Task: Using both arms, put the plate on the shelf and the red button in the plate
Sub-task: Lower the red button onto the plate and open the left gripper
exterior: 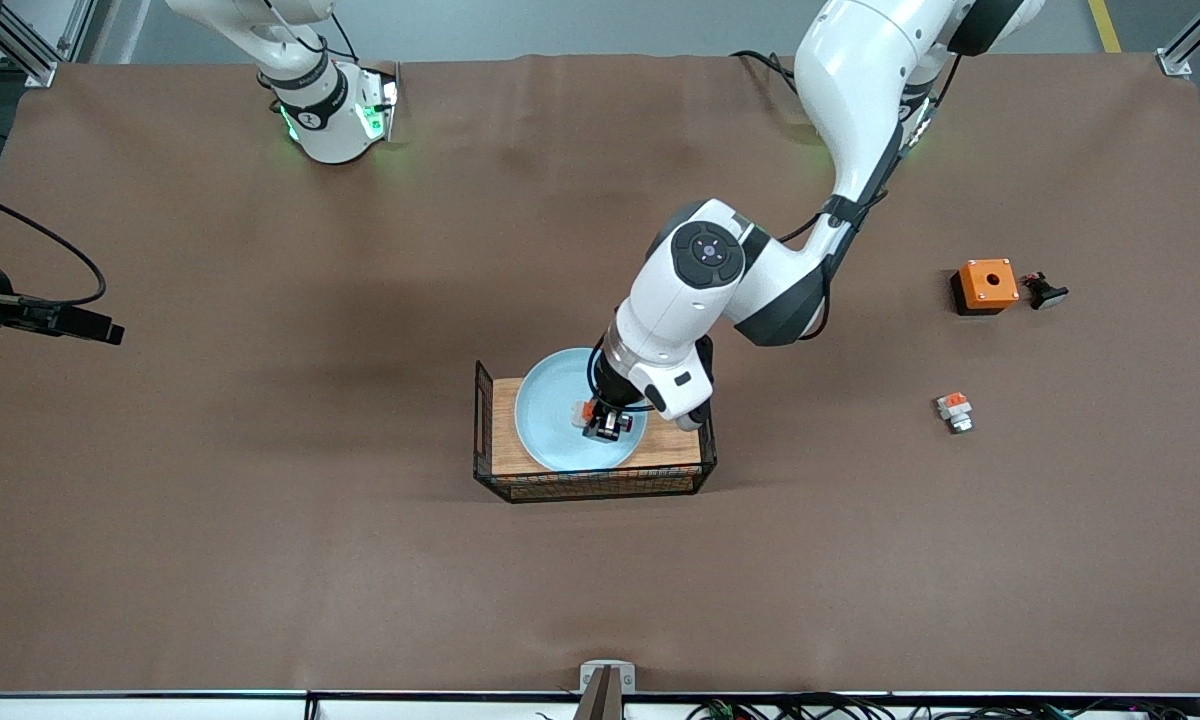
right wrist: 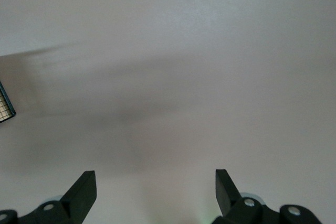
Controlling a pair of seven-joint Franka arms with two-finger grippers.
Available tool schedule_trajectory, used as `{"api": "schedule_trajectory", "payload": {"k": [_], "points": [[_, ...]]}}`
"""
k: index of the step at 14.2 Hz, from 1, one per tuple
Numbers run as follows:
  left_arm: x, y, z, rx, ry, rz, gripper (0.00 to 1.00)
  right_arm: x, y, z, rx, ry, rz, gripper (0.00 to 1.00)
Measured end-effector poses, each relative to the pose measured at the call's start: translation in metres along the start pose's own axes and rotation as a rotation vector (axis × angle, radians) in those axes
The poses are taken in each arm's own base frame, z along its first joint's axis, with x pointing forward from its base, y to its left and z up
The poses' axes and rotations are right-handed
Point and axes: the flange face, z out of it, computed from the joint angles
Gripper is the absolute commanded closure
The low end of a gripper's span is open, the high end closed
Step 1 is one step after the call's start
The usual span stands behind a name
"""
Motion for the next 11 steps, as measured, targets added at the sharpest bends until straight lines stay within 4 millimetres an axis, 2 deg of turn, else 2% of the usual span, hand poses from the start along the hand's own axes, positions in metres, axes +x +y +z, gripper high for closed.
{"api": "schedule_trajectory", "payload": {"k": [3, 4, 5, 6, 7, 8, 9, 11], "points": [[0.0, -0.003, 0.008, 0.009, 0.004, 0.001, 0.7, 0.0, 0.002, 0.002, -0.019, -0.001, -0.013, 0.0], [0.0, -0.003, 0.008, 0.01, 0.004, 0.001, 0.66, 0.0, 0.002, 0.002, -0.021, -0.002, -0.014, 0.0], [0.0, -0.003, 0.008, 0.01, 0.004, 0.001, 0.59, 0.0, 0.003, 0.002, -0.022, -0.002, -0.014, 0.0], [0.0, -0.003, 0.008, 0.01, 0.003, 0.002, 0.47, 0.0, 0.002, 0.002, -0.024, 0.0, -0.015, 0.0], [-0.001, -0.003, 0.008, 0.009, 0.003, 0.003, 0.33, 0.0, 0.002, 0.001, -0.032, 0.004, -0.018, 0.0], [-0.001, -0.003, 0.007, 0.006, 0.001, 0.003, 0.14, 0.0, 0.001, -0.003, -0.042, 0.014, -0.022, 0.0], [-0.002, -0.002, 0.006, 0.001, -0.001, 0.003, 0.03, 0.0, 0.0, -0.008, -0.049, 0.027, -0.024, 0.0], [-0.005, 0.002, -0.001, -0.014, -0.009, 0.004, 0.0, -0.002, 0.001, -0.018, -0.05, 0.045, -0.024, 0.0]]}}
